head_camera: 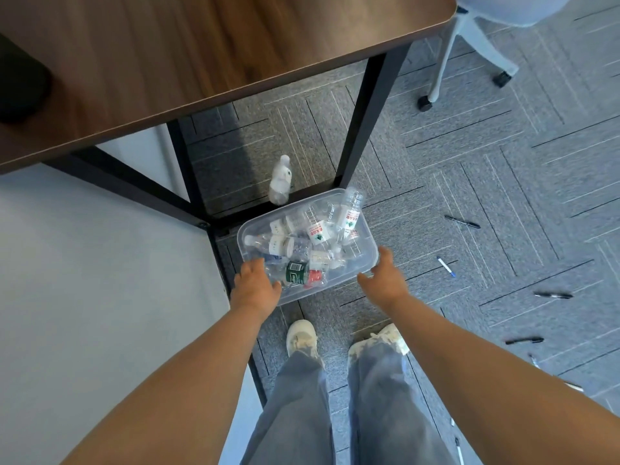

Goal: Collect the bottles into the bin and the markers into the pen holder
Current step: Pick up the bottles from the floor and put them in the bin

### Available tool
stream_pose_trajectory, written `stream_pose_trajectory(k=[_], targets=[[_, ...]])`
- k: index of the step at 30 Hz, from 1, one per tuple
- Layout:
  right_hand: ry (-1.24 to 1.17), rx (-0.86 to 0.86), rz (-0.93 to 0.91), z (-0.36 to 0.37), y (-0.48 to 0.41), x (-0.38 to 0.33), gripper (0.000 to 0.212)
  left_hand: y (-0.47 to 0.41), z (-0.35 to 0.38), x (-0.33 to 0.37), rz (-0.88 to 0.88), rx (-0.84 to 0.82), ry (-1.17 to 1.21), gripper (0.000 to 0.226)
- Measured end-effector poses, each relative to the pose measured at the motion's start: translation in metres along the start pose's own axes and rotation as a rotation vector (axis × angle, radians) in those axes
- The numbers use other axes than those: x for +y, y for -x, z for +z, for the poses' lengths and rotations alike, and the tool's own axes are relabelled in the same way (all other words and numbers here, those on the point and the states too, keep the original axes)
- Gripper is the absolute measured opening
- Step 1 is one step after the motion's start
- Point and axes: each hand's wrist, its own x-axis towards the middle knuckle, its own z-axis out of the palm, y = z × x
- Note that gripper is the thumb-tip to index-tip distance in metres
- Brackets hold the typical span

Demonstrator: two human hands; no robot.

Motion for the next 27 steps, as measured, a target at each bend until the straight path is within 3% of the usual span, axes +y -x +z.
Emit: stream_pose_trajectory(k=[8, 16, 27], targets=[[0.031, -0.026, -0.016, -0.005, 0.004, 0.005, 0.065, 0.005, -0.001, 0.015, 0.066, -0.039, -0.026, 0.046], [-0.012, -0.029, -0.027, -0.045, 0.013, -0.004, 0.046, 0.017, -0.032, 0.048, 0.073, 0.054, 0.000, 0.025], [-0.061, 0.043, -0.057, -0.179, -0.007, 0.034, 0.037, 0.032, -0.029, 0.198, 0.147, 0.126, 0.047, 0.010]])
